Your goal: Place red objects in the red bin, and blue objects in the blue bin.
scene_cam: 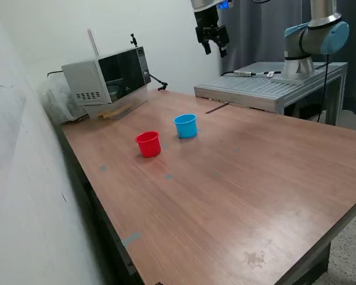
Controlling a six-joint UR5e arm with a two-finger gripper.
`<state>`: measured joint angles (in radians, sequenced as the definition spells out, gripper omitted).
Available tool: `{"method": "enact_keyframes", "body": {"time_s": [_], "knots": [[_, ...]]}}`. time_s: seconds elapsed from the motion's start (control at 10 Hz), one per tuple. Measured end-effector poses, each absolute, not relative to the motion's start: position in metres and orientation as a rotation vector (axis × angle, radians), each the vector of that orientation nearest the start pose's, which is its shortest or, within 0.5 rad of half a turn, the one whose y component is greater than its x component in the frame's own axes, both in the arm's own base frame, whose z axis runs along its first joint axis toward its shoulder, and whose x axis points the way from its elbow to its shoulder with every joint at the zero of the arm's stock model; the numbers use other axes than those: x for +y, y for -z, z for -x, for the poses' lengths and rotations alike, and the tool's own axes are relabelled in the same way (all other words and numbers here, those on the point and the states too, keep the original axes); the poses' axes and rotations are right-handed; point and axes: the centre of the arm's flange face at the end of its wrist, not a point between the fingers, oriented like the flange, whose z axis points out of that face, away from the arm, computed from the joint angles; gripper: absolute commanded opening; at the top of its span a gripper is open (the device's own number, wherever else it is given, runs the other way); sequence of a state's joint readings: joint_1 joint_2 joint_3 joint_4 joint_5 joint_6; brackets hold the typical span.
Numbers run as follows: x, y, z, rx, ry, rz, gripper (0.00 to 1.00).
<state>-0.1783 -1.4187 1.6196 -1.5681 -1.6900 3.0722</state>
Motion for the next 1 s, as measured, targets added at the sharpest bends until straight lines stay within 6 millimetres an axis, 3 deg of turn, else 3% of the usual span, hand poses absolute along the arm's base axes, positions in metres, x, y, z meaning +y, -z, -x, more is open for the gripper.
{"method": "enact_keyframes", "body": {"time_s": [0.6,0.8,1.0], "knots": [[-0.051,-0.428,0.397,2.076,0.285,1.917,1.0],[-0.044,-0.438,0.376,2.077,0.339,1.87,1.0],[-0.039,-0.441,0.373,2.083,0.355,1.851,1.0]]}}
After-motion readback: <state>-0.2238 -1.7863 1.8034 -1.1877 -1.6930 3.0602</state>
